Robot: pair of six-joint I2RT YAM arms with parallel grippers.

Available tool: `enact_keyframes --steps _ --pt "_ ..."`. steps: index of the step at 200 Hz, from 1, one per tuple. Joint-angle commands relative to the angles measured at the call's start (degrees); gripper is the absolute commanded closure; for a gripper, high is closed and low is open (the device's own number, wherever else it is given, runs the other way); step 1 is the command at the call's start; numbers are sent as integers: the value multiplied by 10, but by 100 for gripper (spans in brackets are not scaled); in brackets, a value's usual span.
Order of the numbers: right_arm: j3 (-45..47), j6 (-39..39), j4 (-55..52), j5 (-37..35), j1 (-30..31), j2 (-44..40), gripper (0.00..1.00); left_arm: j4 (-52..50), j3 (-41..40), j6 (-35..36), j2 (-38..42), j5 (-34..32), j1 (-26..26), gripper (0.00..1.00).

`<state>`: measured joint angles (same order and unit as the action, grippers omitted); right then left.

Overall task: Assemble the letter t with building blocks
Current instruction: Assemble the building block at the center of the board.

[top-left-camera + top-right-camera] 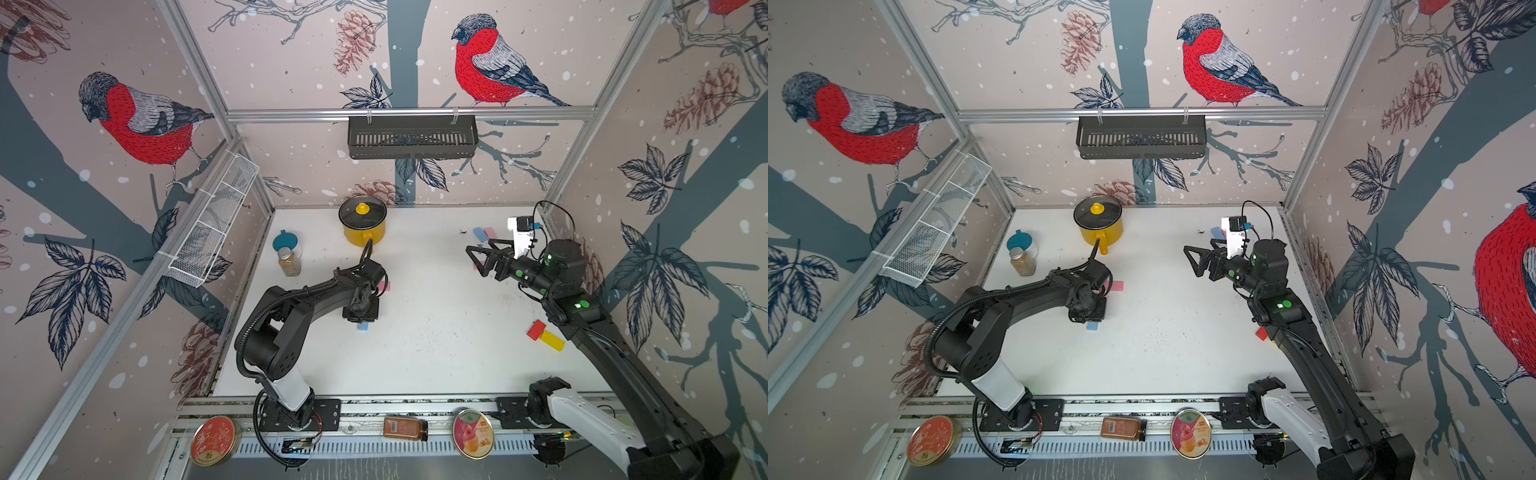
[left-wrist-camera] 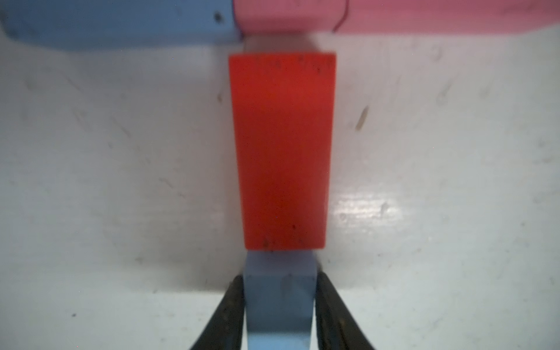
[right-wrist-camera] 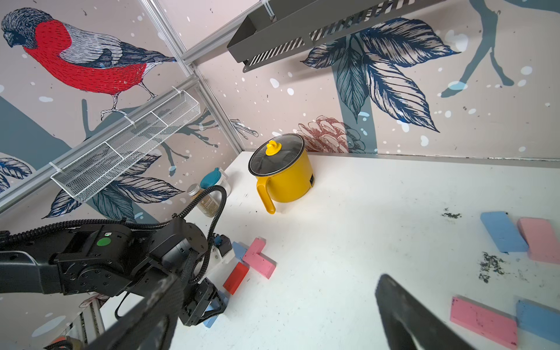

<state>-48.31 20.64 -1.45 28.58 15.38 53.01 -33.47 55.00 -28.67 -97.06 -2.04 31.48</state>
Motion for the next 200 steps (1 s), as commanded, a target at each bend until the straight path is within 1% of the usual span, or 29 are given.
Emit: enact_keyframes --steps 1,18,48,89,138,161,173,184,189,200 --pt "0 -8 4 -3 2 0 0 32 -8 -2 -2 11 -2 58" --pt "2 -8 4 -2 3 0 0 34 -13 -3 7 13 -2 53" --pt "1 -9 4 -1 3 -1 1 30 -17 -4 18 16 -2 53" --pt "1 -10 4 -3 3 0 0 12 -24 -10 60 16 2 51" --pt "0 -8 4 -1 4 3 0 -39 -36 -26 133 -28 7 42" --pt "-2 -8 2 -1 4 2 0 -54 -56 -38 173 -39 13 41" --pt "-2 -8 2 -1 4 3 0 -66 -66 -47 192 -48 22 43" --pt "-4 -7 1 -1 4 3 0 -74 -76 -56 209 -54 33 49" --pt "-4 -7 1 0 5 3 0 -77 -81 -60 216 -54 39 53" --pt "-4 -7 1 -1 4 4 0 -79 -92 -70 232 -53 56 66"
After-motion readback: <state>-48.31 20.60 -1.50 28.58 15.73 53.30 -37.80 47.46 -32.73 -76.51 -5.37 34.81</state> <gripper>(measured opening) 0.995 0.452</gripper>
